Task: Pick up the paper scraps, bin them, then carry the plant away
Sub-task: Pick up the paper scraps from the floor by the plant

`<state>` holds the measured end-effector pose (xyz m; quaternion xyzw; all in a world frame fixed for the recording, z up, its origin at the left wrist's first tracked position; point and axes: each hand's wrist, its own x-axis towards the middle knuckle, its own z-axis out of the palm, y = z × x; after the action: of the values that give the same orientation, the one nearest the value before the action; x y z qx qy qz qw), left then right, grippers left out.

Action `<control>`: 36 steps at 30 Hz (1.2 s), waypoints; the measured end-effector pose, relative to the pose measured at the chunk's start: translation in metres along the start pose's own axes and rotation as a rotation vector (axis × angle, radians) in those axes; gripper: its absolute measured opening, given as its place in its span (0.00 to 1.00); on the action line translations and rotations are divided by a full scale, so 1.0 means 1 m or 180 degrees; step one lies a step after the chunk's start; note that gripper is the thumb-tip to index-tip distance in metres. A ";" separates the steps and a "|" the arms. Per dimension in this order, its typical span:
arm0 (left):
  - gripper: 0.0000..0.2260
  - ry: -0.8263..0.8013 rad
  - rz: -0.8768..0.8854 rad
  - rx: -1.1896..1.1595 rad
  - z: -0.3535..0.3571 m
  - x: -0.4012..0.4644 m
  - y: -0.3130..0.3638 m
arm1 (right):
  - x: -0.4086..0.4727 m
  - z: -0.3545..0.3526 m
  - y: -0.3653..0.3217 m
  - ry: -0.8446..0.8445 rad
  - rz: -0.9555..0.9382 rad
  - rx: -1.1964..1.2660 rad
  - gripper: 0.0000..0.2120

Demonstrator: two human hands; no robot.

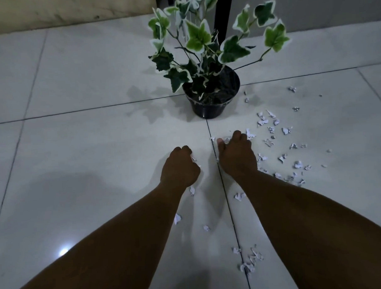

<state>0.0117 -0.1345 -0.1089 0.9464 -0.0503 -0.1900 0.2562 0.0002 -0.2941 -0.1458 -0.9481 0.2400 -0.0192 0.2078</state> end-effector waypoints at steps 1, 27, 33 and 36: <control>0.22 -0.0006 0.0024 -0.0038 -0.001 0.000 0.001 | 0.002 0.002 -0.006 -0.0065 0.0010 -0.0016 0.25; 0.10 -0.0669 0.0647 -0.0620 -0.005 -0.033 0.013 | -0.049 -0.015 0.001 -0.0541 0.2327 0.3641 0.17; 0.05 -0.0692 0.0656 -0.1005 -0.002 -0.046 0.026 | -0.071 -0.019 -0.004 -0.0801 0.2488 0.3927 0.11; 0.06 -0.0769 0.0689 -0.1078 -0.003 -0.051 0.025 | -0.072 -0.023 -0.007 -0.0673 0.2737 0.4246 0.05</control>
<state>-0.0342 -0.1450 -0.0765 0.8494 -0.1491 -0.2791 0.4223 -0.0639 -0.2642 -0.1173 -0.4453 0.5014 0.0130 0.7417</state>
